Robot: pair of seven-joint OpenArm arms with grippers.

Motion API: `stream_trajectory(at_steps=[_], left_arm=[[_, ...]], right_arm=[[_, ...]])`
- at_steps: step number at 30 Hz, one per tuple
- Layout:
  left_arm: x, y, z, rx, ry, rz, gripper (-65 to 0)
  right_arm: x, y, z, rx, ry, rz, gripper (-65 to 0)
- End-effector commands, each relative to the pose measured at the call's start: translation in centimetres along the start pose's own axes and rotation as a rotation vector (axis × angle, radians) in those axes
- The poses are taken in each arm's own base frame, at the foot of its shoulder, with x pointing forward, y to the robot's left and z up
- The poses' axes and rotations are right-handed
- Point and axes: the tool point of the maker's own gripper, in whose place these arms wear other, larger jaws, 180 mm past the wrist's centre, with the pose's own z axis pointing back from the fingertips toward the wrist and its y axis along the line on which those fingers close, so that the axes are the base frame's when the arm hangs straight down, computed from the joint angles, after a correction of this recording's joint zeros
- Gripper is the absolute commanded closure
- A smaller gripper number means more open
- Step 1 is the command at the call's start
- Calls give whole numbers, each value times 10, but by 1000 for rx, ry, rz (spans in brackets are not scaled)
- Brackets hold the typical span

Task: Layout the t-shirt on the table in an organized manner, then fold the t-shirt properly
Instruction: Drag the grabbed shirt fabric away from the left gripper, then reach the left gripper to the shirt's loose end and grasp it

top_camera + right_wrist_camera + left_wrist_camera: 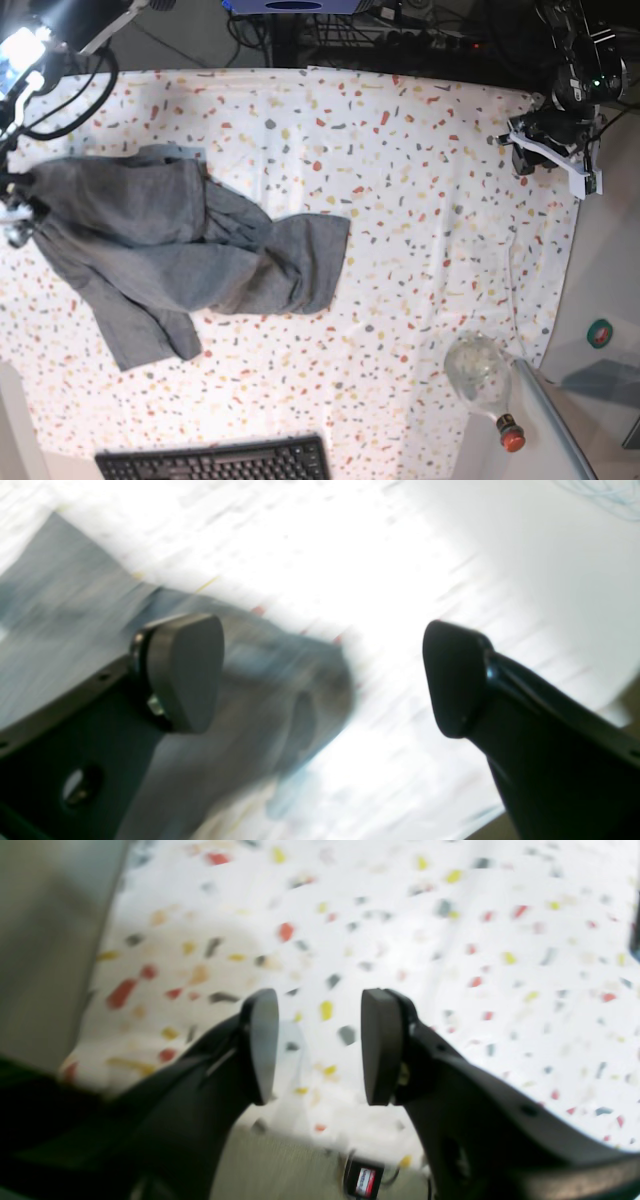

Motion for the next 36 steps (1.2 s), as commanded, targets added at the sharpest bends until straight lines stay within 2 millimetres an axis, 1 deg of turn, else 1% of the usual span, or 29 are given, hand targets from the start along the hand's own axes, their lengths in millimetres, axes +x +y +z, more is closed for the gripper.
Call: stream_trajectory(at_steps=[1,2,3,5,7,8,10,12,13,15,18,19,20,21,22,23,24,25,26,27,28,30,32,34,36], left_arm=[[9,3,4,5,-42,-24,-255],[10,1,4,-4,-60,-23,-255],[11,-3,4,-14,-73,-28,-255],[11,-5,4,-18,-82,-35,-257],[11,-5,4,-20,-81,-33,-265],[10,-6,4,-22,-80,-33,-267],[10,-6,4,-23,-80,-31,-267],[10,-6,4,-23,-80,-31,-267],[10,-6,4,-23,-80,-32,-267],[10,-8,4,-27,-79,-34,-267],[4,-24,1,-66,-63,-50,-267],[2,-29,0,-78,-57,-55,-267],[-1,-36,-1,-97,-49,-63,-268],[-5,-45,-2,-119,-38,-72,-270],[-8,-57,-3,-148,-30,-83,-291],[-12,-71,-5,-181,-20,-95,-329],[-17,-85,-5,-217,-7,-109,-378],[-22,-103,-5,-260,4,-126,-433],[-23,-119,-5,-298,4,-141,-476],[-23,-132,-6,-329,5,-155,-512],[-26,-142,-7,-354,15,-165,-532],[-35,-159,-15,-392,43,-181,-532],[-42,-177,-27,-426,75,-188,-532],[-46,-201,-37,-463,95,-171,-532],[-46,-222,-46,-486,109,-125,-535]], right_arm=[[-4,4,6,38,10,13,-566],[-21,12,7,89,69,-4,-540],[-43,19,7,139,144,-58,-518],[-77,20,4,193,246,-208,-494],[-103,17,-1,219,302,-358,-488],[-117,17,-4,222,330,-405,-488],[-117,17,-15,224,325,-425,-488],[-122,17,-21,223,332,-442,-488],[-124,20,-24,228,338,-453,-488],[-124,26,-32,239,334,-475,-485],[-122,25,-41,238,334,-482,-477],[-122,24,-42,238,338,-483,-453],[-122,23,-42,237,339,-483,-398],[-121,22,-41,236,335,-481,-314],[-118,20,-40,236,322,-473,-195],[-116,18,-37,238,313,-457,-74],[-111,17,-34,252,294,-429,0],[-104,17,-30,267,272,-399,0],[-97,16,-26,276,253,-371,0],[-89,14,-22,279,239,-346,0],[-82,10,-16,278,227,-318,0],[-62,4,-4,266,189,-259,0],[-41,0,10,255,141,-198,0],[-28,-4,19,244,105,-161,0],[-24,-5,21,240,93,-148,0]])
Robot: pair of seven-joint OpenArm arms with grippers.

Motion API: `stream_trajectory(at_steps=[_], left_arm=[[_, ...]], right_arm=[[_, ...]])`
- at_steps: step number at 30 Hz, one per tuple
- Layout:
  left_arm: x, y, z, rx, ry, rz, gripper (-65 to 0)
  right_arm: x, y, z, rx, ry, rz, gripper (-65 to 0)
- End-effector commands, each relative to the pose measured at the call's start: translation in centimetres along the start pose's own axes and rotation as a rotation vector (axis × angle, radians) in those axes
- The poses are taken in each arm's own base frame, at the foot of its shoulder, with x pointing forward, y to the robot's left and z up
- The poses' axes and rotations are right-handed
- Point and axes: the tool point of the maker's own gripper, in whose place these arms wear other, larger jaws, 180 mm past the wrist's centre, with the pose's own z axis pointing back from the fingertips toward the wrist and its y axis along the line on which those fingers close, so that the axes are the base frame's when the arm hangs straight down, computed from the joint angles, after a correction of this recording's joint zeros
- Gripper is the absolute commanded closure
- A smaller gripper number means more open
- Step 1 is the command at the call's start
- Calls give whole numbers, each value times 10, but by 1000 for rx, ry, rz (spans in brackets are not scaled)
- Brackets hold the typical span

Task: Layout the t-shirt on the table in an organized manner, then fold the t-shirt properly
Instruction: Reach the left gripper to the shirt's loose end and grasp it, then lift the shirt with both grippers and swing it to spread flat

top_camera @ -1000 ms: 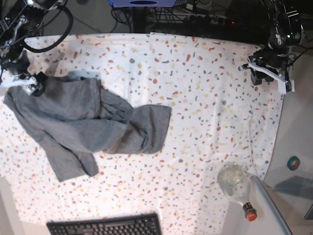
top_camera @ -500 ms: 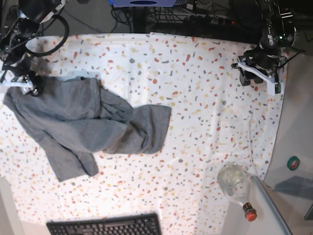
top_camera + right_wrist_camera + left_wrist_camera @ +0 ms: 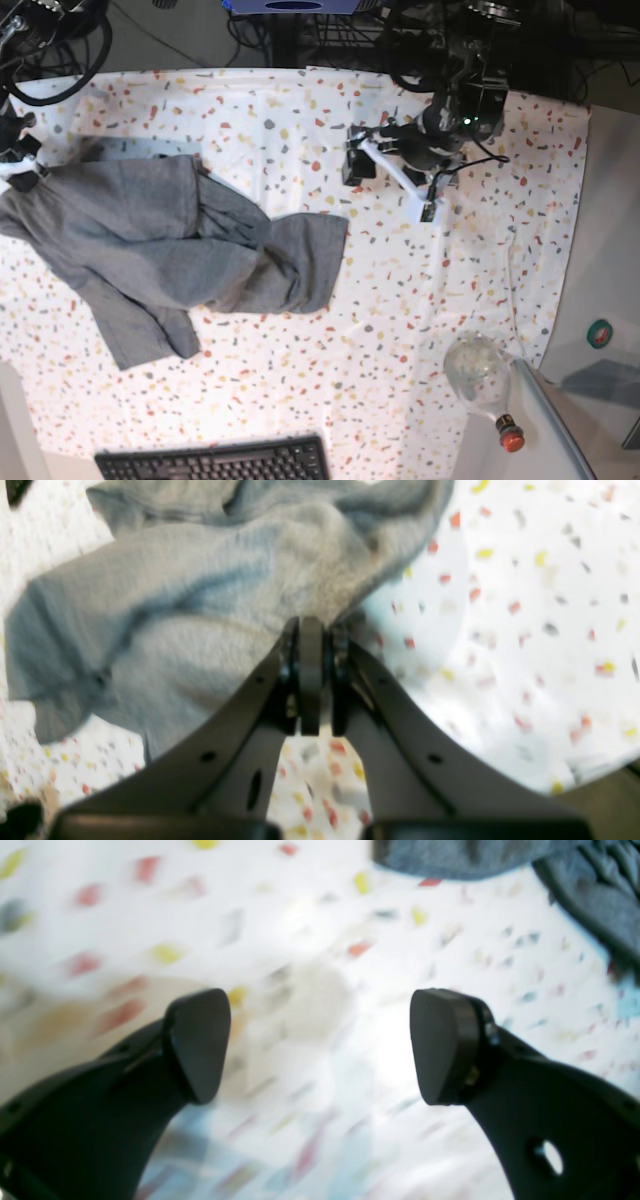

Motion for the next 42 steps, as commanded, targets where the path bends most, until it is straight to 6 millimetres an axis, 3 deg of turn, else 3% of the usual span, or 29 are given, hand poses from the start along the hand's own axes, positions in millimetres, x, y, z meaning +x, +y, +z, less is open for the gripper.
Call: stream_trajectory(at_steps=[1,6,11,14,19,23,25,26,28,29,30,33,35,39,42], left_arm=[[16,-17,-6,-42,-47,20,-536],[20,-50,-33,-98,-32,117,-541],[13,-18,-41,-23,-43,340,-533],[4,-7,-43,2,-29,384,-533],[17,-15,-53,-27,-30,396,-533],[22,-26,-68,-100,-10,512,-528],[16,-27,-73,-104,15,533,-466],[10,-28,-75,-102,29,539,-395],[6,-26,-76,-98,42,542,-171],[6,-20,-75,-88,43,536,-26],[8,-15,-73,-82,36,528,0],[42,19,-55,-41,-53,460,0],[73,40,-35,-13,-140,398,0],[103,72,14,56,-254,254,0],[105,90,43,103,-286,191,0]], right_arm=[[18,2,3,10,-60,10,0],[17,-1,3,3,-53,17,0],[17,-1,3,3,-53,17,0],[17,-1,3,3,-53,17,0],[22,-3,4,-1,-59,27,0],[22,-3,4,-2,-60,28,0],[25,-5,4,-6,-63,36,0],[25,-5,5,-6,-64,37,0],[26,-6,5,-7,-65,38,0],[26,-6,5,-8,-65,39,0],[27,-6,5,-7,-67,39,0],[36,-6,5,-7,-80,57,0],[46,12,-4,35,-81,105,0],[69,39,-12,88,-100,194,0],[79,26,-9,41,-125,132,0]])
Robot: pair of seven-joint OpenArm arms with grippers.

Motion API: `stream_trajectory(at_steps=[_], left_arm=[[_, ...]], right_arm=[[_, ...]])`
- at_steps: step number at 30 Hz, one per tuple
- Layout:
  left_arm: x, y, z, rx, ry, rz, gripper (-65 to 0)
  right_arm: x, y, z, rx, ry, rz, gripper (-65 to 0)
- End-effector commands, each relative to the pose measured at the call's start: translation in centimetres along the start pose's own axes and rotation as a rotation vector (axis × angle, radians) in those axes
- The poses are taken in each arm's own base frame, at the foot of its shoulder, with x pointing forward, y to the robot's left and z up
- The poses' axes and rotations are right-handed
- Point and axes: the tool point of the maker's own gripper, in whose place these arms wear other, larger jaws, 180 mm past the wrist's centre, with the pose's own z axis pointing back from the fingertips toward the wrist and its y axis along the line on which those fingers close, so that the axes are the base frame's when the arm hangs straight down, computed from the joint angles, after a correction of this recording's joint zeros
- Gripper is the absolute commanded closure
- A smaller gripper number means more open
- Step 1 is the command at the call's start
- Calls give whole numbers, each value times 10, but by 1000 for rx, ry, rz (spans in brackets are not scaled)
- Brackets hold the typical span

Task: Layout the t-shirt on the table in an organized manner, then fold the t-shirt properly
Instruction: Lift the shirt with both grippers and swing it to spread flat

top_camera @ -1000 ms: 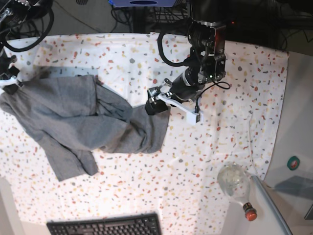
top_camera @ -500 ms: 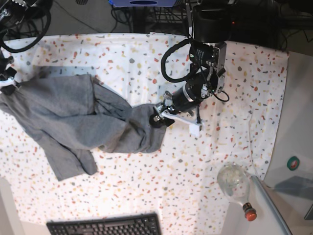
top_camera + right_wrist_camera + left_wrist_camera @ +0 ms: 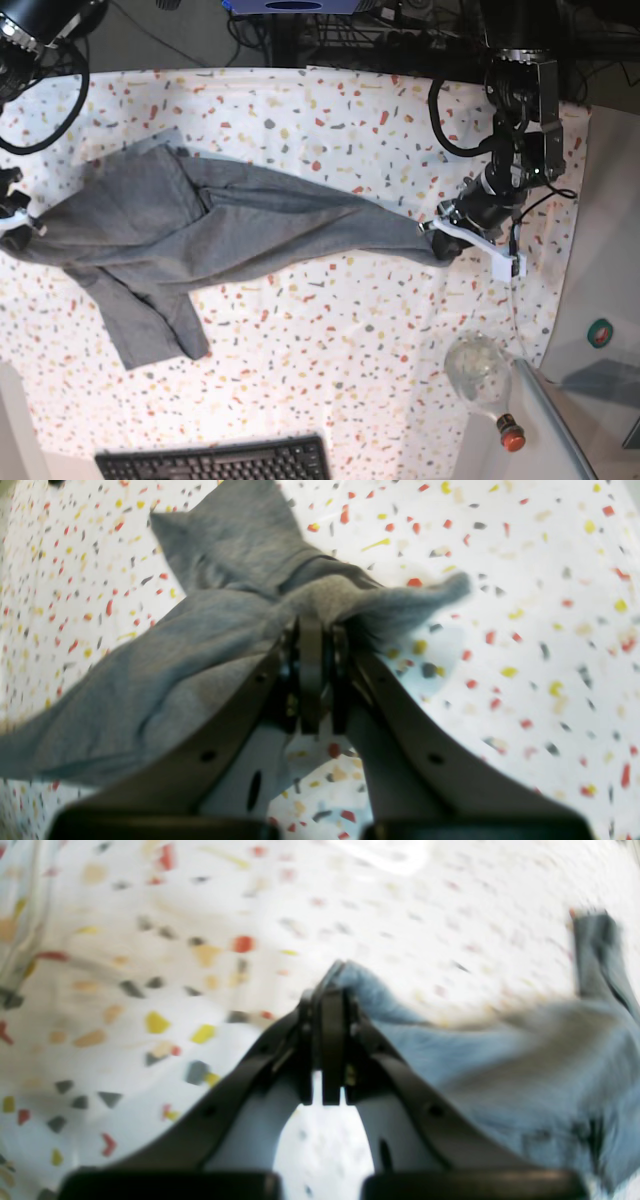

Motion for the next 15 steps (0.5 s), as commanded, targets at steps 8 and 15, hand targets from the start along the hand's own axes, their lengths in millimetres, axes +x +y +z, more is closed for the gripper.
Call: stream_trajectory(at_steps=[8,15], left_arm=[[42,67,47,152,-151,43,0],[45,59,45,135,-87,46,0]], right_arm=[[20,-21,10,-54,-54,8,0],[21,-26,11,-65,-28,30,0]])
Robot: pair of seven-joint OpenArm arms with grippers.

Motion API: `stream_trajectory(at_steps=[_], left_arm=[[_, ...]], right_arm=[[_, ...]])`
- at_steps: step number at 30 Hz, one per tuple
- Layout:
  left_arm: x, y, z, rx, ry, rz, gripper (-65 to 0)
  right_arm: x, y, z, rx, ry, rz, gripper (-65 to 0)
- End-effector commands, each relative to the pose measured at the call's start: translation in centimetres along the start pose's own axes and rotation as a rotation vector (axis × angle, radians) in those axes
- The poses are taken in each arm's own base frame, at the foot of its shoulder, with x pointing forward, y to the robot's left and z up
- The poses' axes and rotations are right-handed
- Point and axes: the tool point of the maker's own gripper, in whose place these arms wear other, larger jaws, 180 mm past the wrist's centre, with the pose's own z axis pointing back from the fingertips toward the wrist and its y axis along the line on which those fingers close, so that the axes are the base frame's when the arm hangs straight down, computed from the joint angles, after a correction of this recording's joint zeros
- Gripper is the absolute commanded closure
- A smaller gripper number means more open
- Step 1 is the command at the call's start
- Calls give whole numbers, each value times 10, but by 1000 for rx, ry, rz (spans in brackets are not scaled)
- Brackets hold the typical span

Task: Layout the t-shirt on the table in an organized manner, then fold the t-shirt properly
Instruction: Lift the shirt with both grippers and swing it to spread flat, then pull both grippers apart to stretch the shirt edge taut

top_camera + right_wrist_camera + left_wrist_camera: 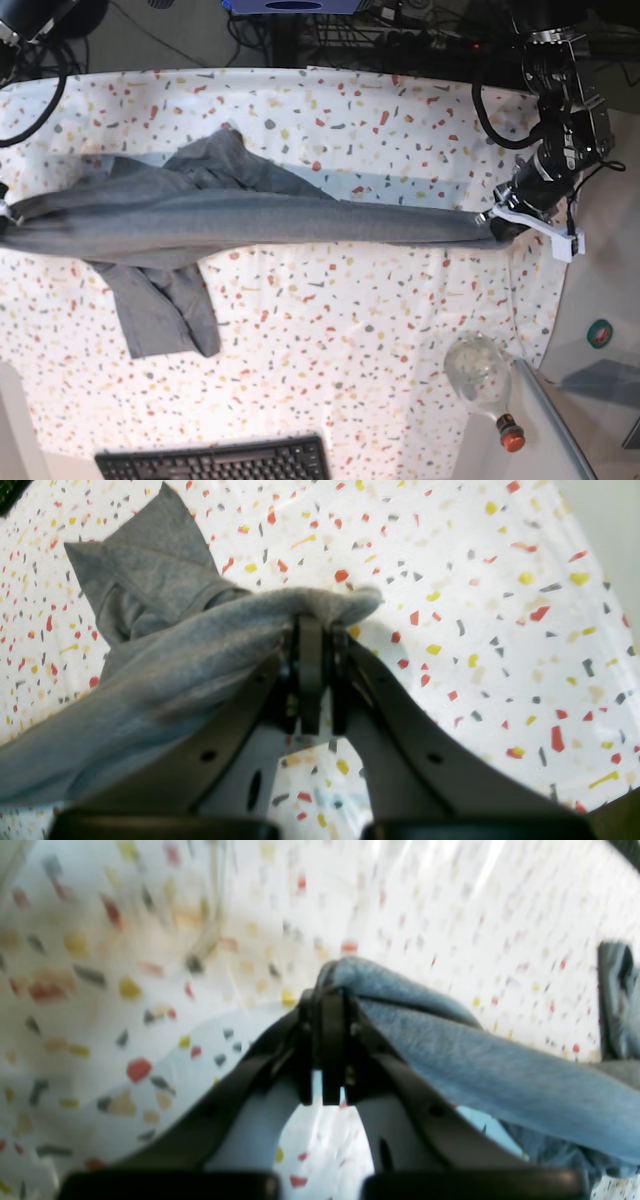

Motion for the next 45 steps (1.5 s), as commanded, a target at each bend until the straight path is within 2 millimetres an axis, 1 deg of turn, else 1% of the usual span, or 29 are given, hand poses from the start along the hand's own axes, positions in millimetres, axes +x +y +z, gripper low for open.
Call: stream_trajectory(at_steps=[1,2,4,5,7,9,12,14,16,18,19,20,22,23,24,26,27,28,30,32,33,34,35,37,39,41,42,44,45], left_arm=[[30,-9,4,-23,-83,-26,0],[34,-15,4,-35,-95,-23,0],[62,-37,4,-79,-164,-20,0],[75,-55,0,-115,-192,-24,0],[101,-99,-7,-202,-231,-72,0],[125,-147,-13,-288,-258,-107,0],[172,-216,-10,-381,-328,-92,0],[210,-259,2,-460,-395,-87,0],[250,-294,17,-526,-459,-75,0],[279,-321,40,-585,-522,-74,0],[288,-332,51,-610,-549,-75,0],[293,-338,60,-627,-573,-76,0],[300,-341,80,-647,-623,-92,0],[298,-339,86,-648,-638,-98,0],[292,-336,88,-647,-643,-100,0],[271,-313,77,-599,-615,-116,0],[256,-299,67,-570,-586,-121,0],[240,-286,58,-543,-553,-124,0],[201,-257,42,-484,-478,-133,0],[151,-226,26,-420,-379,-137,0],[123,-208,17,-384,-316,-135,0],[102,-194,11,-355,-265,-134,0],[72,-174,1,-315,-189,-126,0],[28,-143,-13,-251,-92,-100,0],[-17,-113,-21,-188,-26,-68,0],[-50,-89,-21,-141,9,-51,0],[-61,-78,-18,-120,23,-52,0],[-75,-66,-13,-96,50,-54,0],[-78,-62,-12,-88,55,-54,0]], right_arm=[[19,0,2,1,-56,13,0],[27,5,1,10,-70,10,0],[42,13,-5,32,-99,-5,0],[56,17,-11,46,-120,-15,0],[94,21,-18,64,-164,12,0],[127,32,-28,92,-190,55,0],[191,39,-28,110,-283,91,0],[237,40,-18,111,-370,106,0],[284,51,-2,121,-456,148,0],[318,60,19,117,-521,198,0],[332,62,31,109,-555,223,0],[341,63,42,101,-584,248,0],[349,64,60,81,-613,284,0],[347,65,65,72,-604,300,0],[339,59,65,55,-577,304,0],[315,36,64,11,-524,283,0],[302,27,63,-9,-498,283,0],[286,21,56,-19,-462,283,0],[243,11,35,-21,-372,257,0],[189,-8,15,-39,-248,227,0],[157,-15,3,-38,-179,209,0],[130,-19,-8,-32,-126,186,0],[99,-25,-19,-29,-70,154,0],[51,-38,-36,-31,8,91,0],[6,-53,-47,-43,77,32,0],[-21,-63,-49,-56,118,4,0],[-28,-67,-48,-64,130,4,0],[-34,-70,-45,-69,140,8,0],[-31,-69,-45,-68,133,15,0]])
